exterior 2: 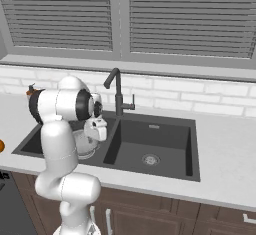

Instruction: Put the colander in the sink, put the orange in the colander, and turn on the sink faucet and pour water over the colander.

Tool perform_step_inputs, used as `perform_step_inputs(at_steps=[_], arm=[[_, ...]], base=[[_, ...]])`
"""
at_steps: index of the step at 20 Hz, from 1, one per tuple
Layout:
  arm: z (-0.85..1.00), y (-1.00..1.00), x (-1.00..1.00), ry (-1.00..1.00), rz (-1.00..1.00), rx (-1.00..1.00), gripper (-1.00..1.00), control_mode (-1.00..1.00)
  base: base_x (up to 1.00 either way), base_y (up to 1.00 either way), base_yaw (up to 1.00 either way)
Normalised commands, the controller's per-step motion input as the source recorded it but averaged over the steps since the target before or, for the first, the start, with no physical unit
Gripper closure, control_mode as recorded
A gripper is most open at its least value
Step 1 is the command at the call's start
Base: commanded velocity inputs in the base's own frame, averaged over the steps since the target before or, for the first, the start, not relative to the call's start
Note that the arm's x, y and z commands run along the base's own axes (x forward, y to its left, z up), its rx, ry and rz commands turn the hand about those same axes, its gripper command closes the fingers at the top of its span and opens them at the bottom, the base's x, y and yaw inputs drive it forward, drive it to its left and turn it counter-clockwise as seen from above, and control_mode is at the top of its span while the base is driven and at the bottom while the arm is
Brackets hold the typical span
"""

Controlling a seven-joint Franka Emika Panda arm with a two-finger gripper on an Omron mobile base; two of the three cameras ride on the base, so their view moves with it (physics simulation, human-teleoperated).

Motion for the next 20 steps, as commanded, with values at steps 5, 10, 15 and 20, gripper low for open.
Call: perform_step_inputs(at_steps=[5, 10, 15, 20], arm=[[0.52, -0.02, -0.61, -0.1, 0.01, 0.09, -1.0, -1.0], [0.32, -0.01, -0.9, -0.26, 0.1, 0.22, -1.0, -1.0], [0.44, 0.15, -0.81, -0.22, 0.15, 0.08, -1.0, -1.0], [0.98, 0.32, -0.64, -0.08, 0.17, 0.0, -1.0, -1.0]], base=[[0.0, 0.0, 0.0], [0.0, 0.0, 0.0], [0.0, 0.0, 0.0], [0.0, 0.0, 0.0]])
